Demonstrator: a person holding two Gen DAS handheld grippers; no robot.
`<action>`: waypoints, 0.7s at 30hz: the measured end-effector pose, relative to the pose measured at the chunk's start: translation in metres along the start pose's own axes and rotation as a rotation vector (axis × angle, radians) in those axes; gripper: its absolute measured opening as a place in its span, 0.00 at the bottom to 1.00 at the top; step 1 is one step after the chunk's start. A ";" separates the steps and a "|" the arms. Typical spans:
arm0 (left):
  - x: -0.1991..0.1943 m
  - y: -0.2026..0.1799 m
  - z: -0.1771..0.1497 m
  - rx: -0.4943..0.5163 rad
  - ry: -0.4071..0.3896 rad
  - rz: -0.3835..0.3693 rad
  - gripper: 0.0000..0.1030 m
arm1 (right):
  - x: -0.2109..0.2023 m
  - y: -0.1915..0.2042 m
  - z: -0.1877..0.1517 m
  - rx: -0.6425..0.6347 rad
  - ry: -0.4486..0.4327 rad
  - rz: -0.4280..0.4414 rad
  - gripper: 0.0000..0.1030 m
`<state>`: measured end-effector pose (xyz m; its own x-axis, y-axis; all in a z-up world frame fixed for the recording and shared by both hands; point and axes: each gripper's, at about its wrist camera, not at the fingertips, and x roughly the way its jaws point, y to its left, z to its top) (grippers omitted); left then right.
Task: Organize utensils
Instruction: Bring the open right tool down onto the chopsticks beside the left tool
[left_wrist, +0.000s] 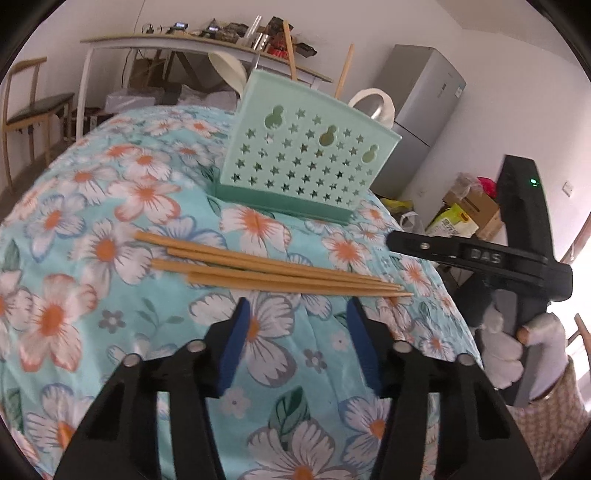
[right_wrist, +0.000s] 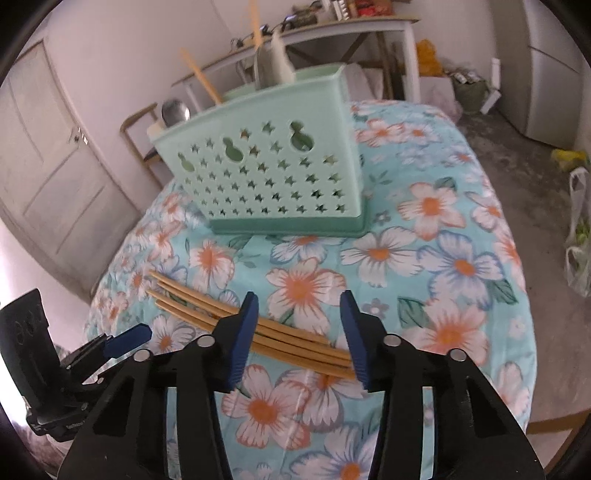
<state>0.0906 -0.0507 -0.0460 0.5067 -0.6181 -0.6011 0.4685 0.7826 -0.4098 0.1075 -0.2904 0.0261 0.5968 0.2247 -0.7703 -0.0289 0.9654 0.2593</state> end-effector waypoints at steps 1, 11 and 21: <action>0.001 0.002 0.000 -0.011 0.004 -0.006 0.40 | 0.003 0.003 0.000 -0.009 0.012 0.012 0.35; 0.009 0.025 -0.007 -0.100 0.061 0.004 0.21 | 0.037 0.024 0.003 -0.157 0.096 -0.016 0.19; 0.003 0.033 -0.013 -0.136 0.066 -0.004 0.21 | 0.047 0.027 -0.019 -0.130 0.187 -0.043 0.17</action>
<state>0.0983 -0.0258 -0.0699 0.4545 -0.6184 -0.6411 0.3655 0.7858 -0.4989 0.1189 -0.2510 -0.0140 0.4410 0.1923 -0.8766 -0.1173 0.9808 0.1561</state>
